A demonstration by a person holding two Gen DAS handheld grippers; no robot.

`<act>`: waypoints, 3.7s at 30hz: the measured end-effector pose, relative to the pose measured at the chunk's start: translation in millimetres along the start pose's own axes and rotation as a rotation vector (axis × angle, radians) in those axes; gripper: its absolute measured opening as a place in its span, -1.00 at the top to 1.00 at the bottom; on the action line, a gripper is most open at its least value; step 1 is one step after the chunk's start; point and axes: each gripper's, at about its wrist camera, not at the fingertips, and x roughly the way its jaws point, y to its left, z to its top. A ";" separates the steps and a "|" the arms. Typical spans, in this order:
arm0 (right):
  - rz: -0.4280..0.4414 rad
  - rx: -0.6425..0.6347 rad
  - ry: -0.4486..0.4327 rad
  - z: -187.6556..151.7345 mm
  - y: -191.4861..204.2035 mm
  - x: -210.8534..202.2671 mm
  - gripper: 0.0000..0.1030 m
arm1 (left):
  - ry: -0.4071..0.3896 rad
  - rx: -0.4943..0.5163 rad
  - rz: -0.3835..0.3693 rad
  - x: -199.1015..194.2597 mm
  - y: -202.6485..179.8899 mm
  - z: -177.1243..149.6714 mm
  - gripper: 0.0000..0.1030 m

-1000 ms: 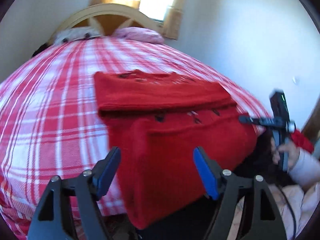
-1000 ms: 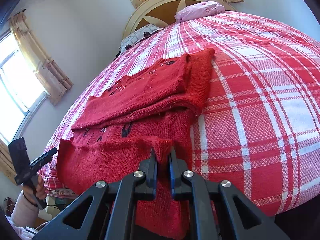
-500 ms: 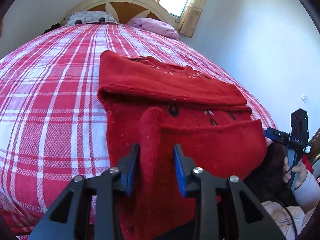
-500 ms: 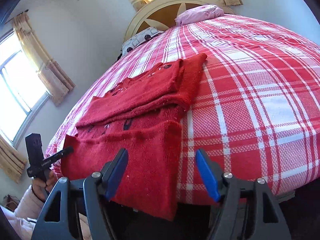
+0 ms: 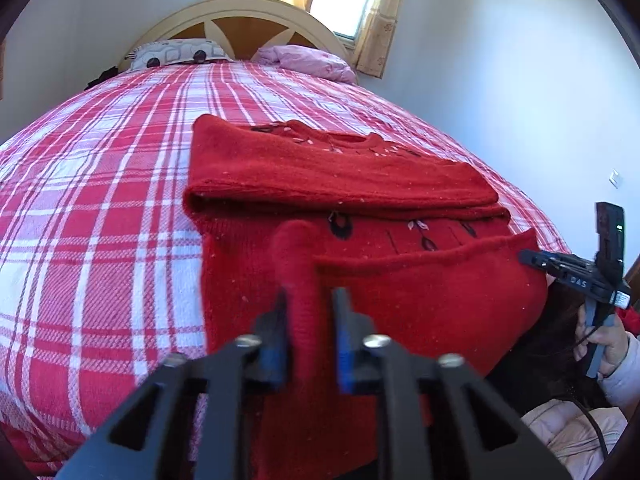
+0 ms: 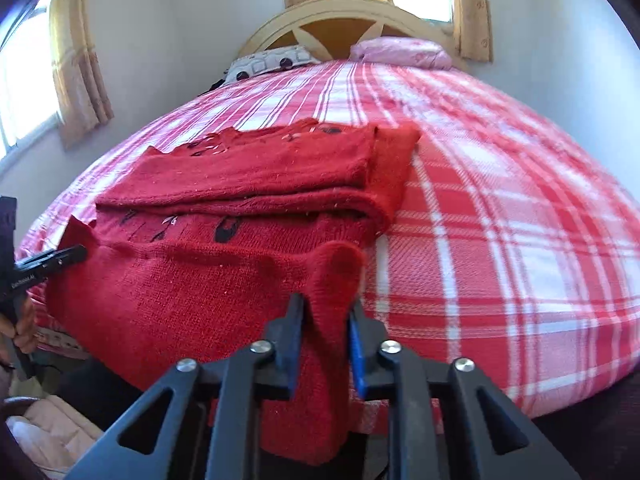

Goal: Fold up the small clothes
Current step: 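Lift the hem with both grippers and fold it up over the sweater body, then lower the folded hem onto the sweater and open both grippers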

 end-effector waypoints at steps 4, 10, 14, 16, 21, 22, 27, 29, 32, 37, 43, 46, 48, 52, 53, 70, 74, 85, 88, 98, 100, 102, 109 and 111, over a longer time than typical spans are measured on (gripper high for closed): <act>-0.028 -0.055 -0.032 2.4 8.6 -13.8 0.75 | -0.025 -0.059 -0.051 -11.6 7.0 -2.9 0.90; -0.010 -0.074 -0.075 4.4 19.7 -31.1 0.76 | -0.096 -0.012 -0.073 -30.2 -6.5 -4.2 0.91; 0.003 -0.064 -0.059 4.3 22.7 -28.7 0.86 | -0.095 -0.070 -0.073 -30.4 3.7 -4.1 0.91; 0.024 -0.050 -0.063 6.9 21.6 -32.1 0.86 | -0.111 -0.093 -0.086 -35.5 8.5 -3.1 0.91; 0.052 -0.022 -0.123 20.8 17.0 -52.9 0.86 | -0.142 -0.113 -0.086 -42.4 16.9 6.1 0.90; 0.060 -0.015 -0.134 24.2 15.2 -55.6 0.86 | -0.143 -0.119 -0.082 -41.3 19.3 8.6 0.90; 0.062 -0.016 -0.160 40.7 11.0 -53.9 0.86 | -0.172 -0.158 -0.079 -41.9 26.4 23.7 0.90; 0.066 -0.004 -0.176 46.5 8.6 -52.6 0.86 | -0.178 -0.149 -0.069 -42.2 25.1 30.3 0.90; 0.063 0.001 -0.193 55.7 6.7 -49.7 0.86 | -0.190 -0.141 -0.062 -40.6 23.4 41.2 0.90; 0.067 0.020 -0.209 72.5 -0.9 -42.8 0.86 | -0.210 -0.142 -0.052 -36.1 23.8 60.6 0.90; 0.068 0.028 -0.223 93.4 -7.7 -34.7 0.86 | -0.225 -0.151 -0.038 -24.9 27.6 83.9 0.90; 0.070 0.028 -0.233 105.9 -8.7 -29.9 0.86 | -0.234 -0.155 -0.039 -19.8 29.5 95.0 0.90; 0.067 0.021 -0.240 115.0 -7.9 -26.7 0.86 | -0.237 -0.159 -0.038 -16.1 30.8 101.9 0.90; 0.066 0.022 -0.244 135.3 -10.3 -15.1 0.86 | -0.242 -0.176 -0.031 -7.2 36.5 119.1 0.90; 0.066 0.022 -0.243 139.4 -11.6 -11.5 0.86 | -0.242 -0.181 -0.031 -4.8 38.0 122.1 0.90; 0.005 0.053 -0.138 186.3 -32.4 85.9 0.87 | -0.139 -0.280 0.022 80.5 69.9 157.5 0.90; -0.016 0.053 -0.086 189.7 -38.8 112.7 0.87 | -0.083 -0.280 0.076 100.1 71.3 157.0 0.90; -0.101 0.004 0.035 179.2 -39.0 159.9 0.87 | 0.051 -0.318 0.158 136.2 84.2 146.6 0.82; -0.124 0.002 0.086 177.7 -40.0 172.6 0.86 | 0.063 -0.326 0.170 139.6 85.8 147.5 0.78; -0.159 -0.044 0.032 190.8 -32.3 154.7 0.87 | 0.006 -0.260 0.200 123.6 71.9 158.2 0.81; -0.159 -0.039 0.011 197.3 -32.0 151.6 0.87 | -0.003 -0.282 0.199 123.7 75.5 163.7 0.81; -0.161 -0.036 0.011 201.9 -30.4 154.9 0.87 | -0.001 -0.294 0.202 127.4 78.0 166.3 0.81; -0.167 -0.028 0.140 191.4 -39.8 194.1 0.87 | 0.074 -0.327 0.216 153.1 90.0 163.1 0.78; -0.133 -0.020 0.163 193.1 -43.8 196.2 0.86 | 0.095 -0.312 0.224 153.1 88.4 165.0 0.74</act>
